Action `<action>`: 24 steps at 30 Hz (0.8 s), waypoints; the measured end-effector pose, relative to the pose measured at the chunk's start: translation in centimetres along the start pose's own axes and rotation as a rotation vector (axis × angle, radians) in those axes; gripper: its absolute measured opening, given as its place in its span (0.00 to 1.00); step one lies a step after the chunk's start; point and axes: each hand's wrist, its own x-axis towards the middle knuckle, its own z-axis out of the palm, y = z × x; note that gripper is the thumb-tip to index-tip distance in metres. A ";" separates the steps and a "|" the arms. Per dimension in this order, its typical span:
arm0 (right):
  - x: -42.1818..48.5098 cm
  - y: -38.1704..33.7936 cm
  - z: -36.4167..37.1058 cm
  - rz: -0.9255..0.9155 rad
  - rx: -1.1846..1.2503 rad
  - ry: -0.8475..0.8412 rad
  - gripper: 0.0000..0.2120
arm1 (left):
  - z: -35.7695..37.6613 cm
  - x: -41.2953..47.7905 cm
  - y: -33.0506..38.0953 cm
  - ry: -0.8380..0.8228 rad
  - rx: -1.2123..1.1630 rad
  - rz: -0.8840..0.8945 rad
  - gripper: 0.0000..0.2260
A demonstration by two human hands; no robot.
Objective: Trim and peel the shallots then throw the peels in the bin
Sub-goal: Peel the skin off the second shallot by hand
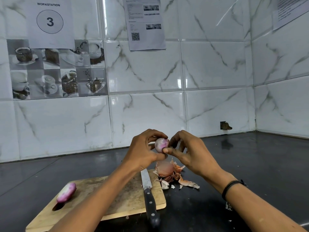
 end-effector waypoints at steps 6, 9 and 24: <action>-0.1 -0.3 -0.2 -0.033 0.039 0.008 0.15 | 0.0 0.0 0.2 0.004 0.027 0.033 0.24; -0.1 -0.3 -0.2 -0.055 0.025 0.006 0.14 | -0.1 0.0 0.3 0.005 0.039 0.048 0.25; -0.2 -0.3 0.0 0.015 0.075 -0.053 0.09 | 0.2 0.0 -0.2 -0.046 0.146 0.104 0.23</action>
